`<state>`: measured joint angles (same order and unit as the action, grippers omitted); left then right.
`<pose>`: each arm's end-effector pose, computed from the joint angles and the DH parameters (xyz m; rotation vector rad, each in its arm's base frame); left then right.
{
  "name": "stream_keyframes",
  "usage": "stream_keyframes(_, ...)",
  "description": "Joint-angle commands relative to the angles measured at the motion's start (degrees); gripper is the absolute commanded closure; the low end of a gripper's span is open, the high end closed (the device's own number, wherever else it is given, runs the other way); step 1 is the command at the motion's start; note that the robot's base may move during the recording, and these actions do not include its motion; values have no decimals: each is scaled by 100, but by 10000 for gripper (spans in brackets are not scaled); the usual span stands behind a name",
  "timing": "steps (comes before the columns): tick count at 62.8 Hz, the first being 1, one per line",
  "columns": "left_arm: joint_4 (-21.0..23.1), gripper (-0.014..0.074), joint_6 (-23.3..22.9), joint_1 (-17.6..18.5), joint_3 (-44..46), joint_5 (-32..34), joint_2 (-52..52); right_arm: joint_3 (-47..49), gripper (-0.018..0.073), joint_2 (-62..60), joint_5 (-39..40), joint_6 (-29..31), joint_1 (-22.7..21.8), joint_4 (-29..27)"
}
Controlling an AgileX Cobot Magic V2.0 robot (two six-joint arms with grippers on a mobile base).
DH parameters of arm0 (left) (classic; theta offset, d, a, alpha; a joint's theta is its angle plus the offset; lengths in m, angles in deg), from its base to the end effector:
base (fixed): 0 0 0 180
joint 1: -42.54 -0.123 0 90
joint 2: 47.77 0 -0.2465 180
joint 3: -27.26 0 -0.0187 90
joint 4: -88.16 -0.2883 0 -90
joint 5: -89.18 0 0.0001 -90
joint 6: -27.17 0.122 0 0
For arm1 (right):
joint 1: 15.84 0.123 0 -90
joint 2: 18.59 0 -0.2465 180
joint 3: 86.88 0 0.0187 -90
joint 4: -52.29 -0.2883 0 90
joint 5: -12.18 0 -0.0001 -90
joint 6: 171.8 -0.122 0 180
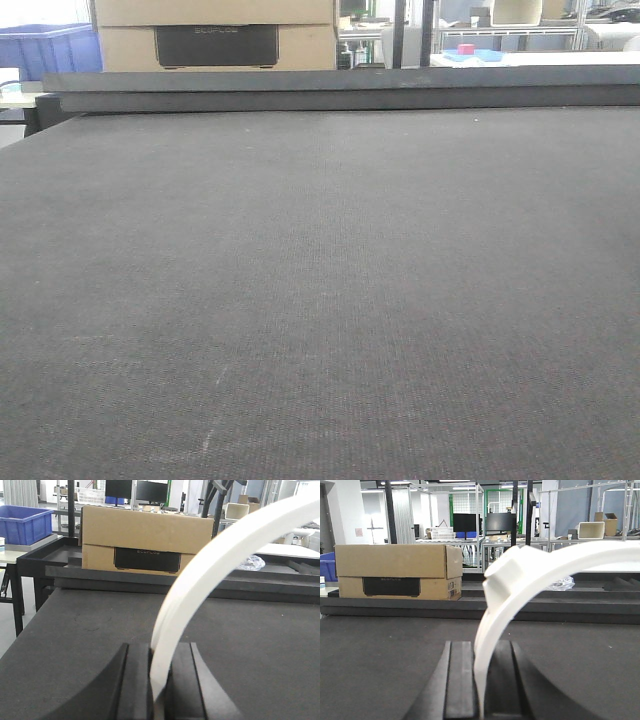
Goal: Grab PVC pipe and place in blue bin
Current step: 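Lift the white arc off the table with both grippers, then drive the base away from the table holding the arc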
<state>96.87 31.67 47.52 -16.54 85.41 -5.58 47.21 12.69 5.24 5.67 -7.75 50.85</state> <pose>0.2247 -0.0208 0.3279 0.0186 1.5673 -0.1337 0.1858 0.0268 0.3455 -0.0555 1.4696 0.1733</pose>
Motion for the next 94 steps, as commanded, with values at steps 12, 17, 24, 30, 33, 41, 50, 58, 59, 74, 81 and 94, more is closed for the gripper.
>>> stream_keyframes(12, 12, 707, 1, 32, -4, 178, -42, -25, 724, -30, 95, 12, -6, 67)
stream_keyframes(17, 12, 707, 1, 32, -4, 178, -42, -25, 724, -30, 95, 12, -6, 67)
stream_keyframes(24, 12, 707, 1, 32, -4, 178, -42, -25, 724, -30, 95, 12, -6, 67)
stream_keyframes(30, 12, 707, 1, 32, -4, 178, -42, -25, 724, -30, 95, 12, -6, 67)
stream_keyframes(33, 12, 707, 1, 32, -4, 178, -42, -25, 724, -30, 95, 12, -6, 67)
stream_keyframes(41, 12, 707, 1, 32, -4, 178, -42, -25, 724, -30, 95, 12, -6, 67)
stream_keyframes(50, 12, 707, 1, 32, -4, 178, -42, -25, 724, -30, 95, 12, -6, 67)
stream_keyframes(58, 12, 707, 1, 32, -4, 178, -42, -25, 724, -30, 95, 12, -6, 67)
stream_keyframes(59, 12, 707, 1, 32, -4, 178, -42, -25, 724, -30, 95, 12, -6, 67)
stream_keyframes(74, 12, 707, 1, 32, -4, 178, -42, -25, 724, -30, 95, 12, -6, 67)
stream_keyframes(81, 12, 707, 1, 32, -4, 178, -42, -25, 724, -30, 95, 12, -6, 67)
stream_keyframes(94, 12, 707, 1, 32, -4, 178, -42, -25, 724, -30, 95, 12, -6, 67)
